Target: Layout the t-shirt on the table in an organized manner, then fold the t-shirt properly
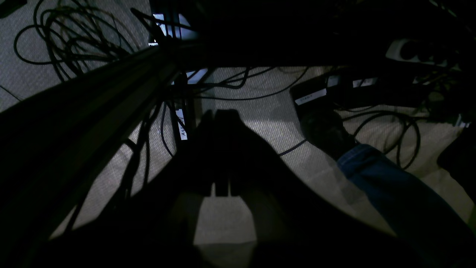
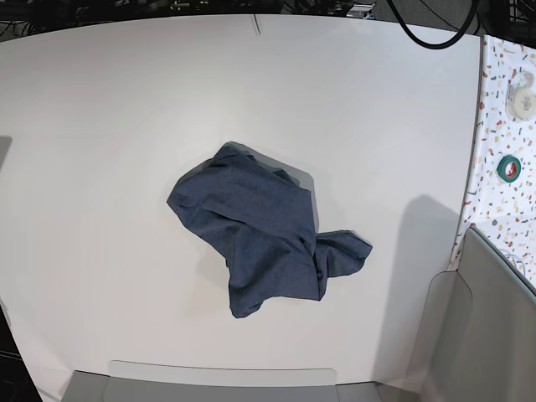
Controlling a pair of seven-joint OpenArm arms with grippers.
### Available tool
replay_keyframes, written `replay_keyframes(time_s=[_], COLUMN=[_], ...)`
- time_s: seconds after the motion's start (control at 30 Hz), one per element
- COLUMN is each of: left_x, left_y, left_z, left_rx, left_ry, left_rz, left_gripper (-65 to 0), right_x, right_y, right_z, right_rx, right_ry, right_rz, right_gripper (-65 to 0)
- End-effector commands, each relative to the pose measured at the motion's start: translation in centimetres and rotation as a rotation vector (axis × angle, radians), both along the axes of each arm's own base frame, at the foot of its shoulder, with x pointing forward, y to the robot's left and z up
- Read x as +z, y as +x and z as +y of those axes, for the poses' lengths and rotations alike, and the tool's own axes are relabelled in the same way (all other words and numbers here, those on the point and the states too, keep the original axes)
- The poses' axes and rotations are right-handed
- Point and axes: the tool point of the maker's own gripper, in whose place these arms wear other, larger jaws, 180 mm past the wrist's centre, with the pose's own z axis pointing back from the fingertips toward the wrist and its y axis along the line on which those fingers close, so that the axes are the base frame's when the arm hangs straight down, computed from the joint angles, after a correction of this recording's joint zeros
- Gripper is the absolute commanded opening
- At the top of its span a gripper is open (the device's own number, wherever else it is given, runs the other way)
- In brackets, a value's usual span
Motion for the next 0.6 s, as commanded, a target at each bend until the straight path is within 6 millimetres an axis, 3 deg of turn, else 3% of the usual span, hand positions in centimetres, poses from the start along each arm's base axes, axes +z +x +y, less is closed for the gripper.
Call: replay_keyframes(time_s=[0.0,0.23,0.37,0.57], left_x=[0.1,0.1,0.0,0.0], left_y=[0.7,0.7,0.3,-1.0], left_z=[-0.2,-0.1,-0.1,-0.2], left_rx=[0.008,0.011,0.015,0.011], left_ry=[-0.005,-0.005,-0.005,-0.006], left_rz=[-0.02,-0.02,-0.014,0.004], left_gripper=[-64.9,-64.9,-64.9,-64.9], right_x=[0.0,0.1,0.1,0.1], right_y=[0.3,0.2,-0.2,-0.8], right_z=[0.2,0.3,1.9,2.1], right_rx=[0.003,0.001,0.006,0.006], right_ry=[0.003,0.004,0.029,0.031], right_rz=[-0.01,-0.011,-0.004,0.001], right_gripper=[-64.5,-64.5,-64.5,-64.5])
